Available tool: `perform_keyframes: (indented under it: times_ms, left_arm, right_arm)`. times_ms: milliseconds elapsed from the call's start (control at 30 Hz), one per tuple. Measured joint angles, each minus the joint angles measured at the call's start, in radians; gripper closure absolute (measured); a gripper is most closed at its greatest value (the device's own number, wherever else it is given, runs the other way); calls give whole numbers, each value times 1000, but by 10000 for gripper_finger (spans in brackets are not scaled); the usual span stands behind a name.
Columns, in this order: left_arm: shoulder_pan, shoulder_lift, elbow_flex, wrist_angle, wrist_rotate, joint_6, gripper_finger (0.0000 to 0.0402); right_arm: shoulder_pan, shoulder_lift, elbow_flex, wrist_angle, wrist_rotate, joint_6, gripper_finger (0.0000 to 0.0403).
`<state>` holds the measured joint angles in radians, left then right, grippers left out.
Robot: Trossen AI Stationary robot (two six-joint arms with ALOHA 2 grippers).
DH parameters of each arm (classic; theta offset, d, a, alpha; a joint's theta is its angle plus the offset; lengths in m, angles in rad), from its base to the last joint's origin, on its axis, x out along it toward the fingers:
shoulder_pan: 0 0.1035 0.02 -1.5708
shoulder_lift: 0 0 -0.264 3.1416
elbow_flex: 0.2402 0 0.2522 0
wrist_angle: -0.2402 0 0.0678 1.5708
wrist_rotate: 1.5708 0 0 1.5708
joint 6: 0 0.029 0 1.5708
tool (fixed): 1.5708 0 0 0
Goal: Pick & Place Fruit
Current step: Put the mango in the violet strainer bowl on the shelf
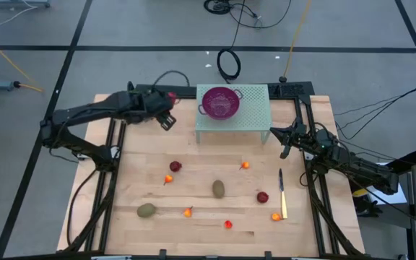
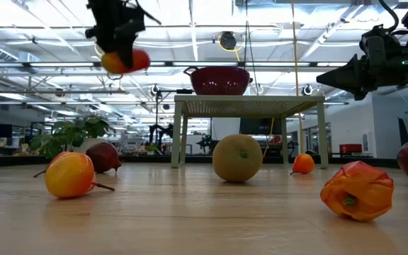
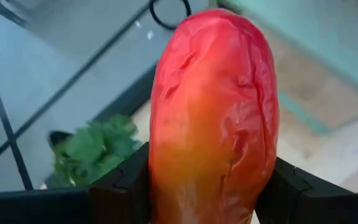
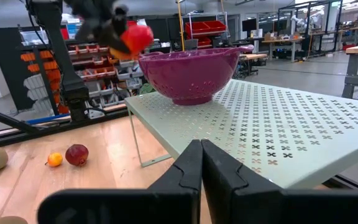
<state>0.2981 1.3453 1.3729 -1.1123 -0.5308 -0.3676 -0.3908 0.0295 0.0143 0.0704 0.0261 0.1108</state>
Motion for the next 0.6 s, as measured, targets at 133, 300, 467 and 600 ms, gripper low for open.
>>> perform_keyframes:
  times_ms: [133, 300, 467, 600]
  left_arm:
    - [0, 0, 77, 10, -48, 31, 200]
    - [1, 0, 133, 89, -52, 59, 203]
    - [4, -1, 155, 260, 75, 145, 201]
    - [21, 0, 155, 382, 259, 186, 197]
  right_arm:
    - [0, 0, 0, 0, 0, 0, 403]
    - [0, 0, 0, 0, 0, 0, 403]
    - [0, 0, 0, 0, 0, 0, 403]
    - [0, 0, 0, 0, 0, 0, 403]
